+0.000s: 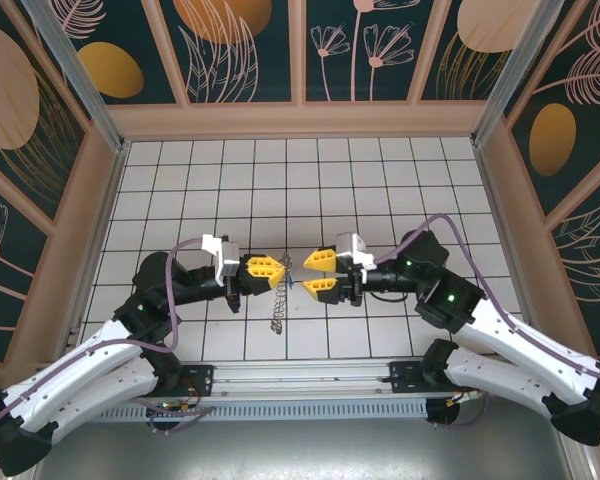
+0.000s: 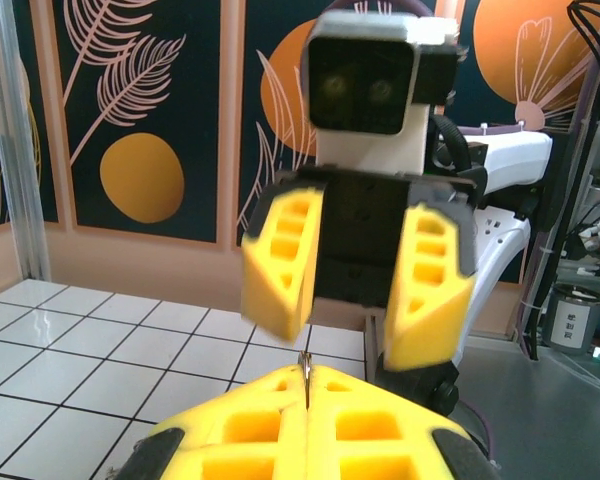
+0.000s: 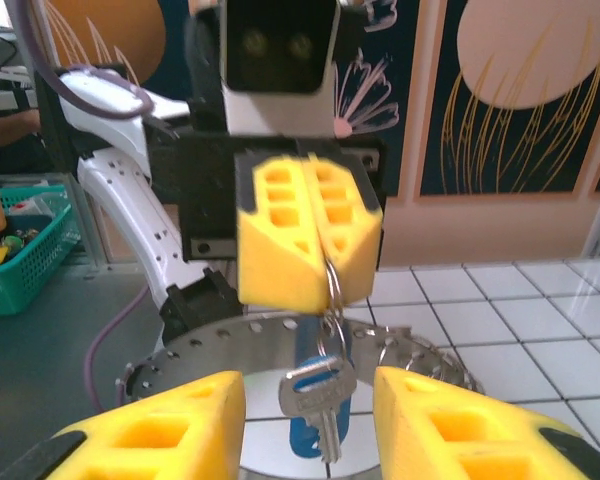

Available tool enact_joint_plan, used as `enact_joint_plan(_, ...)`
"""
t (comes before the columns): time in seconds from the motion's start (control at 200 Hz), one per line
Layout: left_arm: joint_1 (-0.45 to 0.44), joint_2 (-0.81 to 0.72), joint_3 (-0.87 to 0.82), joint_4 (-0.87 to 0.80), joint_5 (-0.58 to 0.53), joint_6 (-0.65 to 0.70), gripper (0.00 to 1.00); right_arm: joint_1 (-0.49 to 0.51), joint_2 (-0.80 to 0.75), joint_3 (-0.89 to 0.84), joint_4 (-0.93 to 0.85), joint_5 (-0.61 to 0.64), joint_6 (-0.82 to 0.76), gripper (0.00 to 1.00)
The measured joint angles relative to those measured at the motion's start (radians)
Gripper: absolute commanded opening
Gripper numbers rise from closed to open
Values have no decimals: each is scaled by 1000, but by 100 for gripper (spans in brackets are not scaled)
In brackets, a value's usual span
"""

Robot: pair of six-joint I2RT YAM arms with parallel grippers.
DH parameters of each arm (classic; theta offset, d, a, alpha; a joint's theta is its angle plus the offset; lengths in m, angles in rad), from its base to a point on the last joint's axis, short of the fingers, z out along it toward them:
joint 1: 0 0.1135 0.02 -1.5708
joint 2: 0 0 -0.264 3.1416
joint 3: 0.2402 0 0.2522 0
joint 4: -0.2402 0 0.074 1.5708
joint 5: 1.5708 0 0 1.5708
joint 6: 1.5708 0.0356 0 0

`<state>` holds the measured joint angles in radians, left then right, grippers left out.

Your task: Put the keys on the keyring

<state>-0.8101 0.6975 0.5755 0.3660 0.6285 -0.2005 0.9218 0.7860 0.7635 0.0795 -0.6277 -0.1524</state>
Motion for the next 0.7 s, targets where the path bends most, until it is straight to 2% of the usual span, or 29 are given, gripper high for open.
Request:
enact_joint_plan(0.34,0,8,0,5,18,-11,0,0,93,0,20,-3,-32,38)
enact_joint_plan(0.701,0,8,0,6,23,-15,0,0,101,-1,148,-53,-19,32)
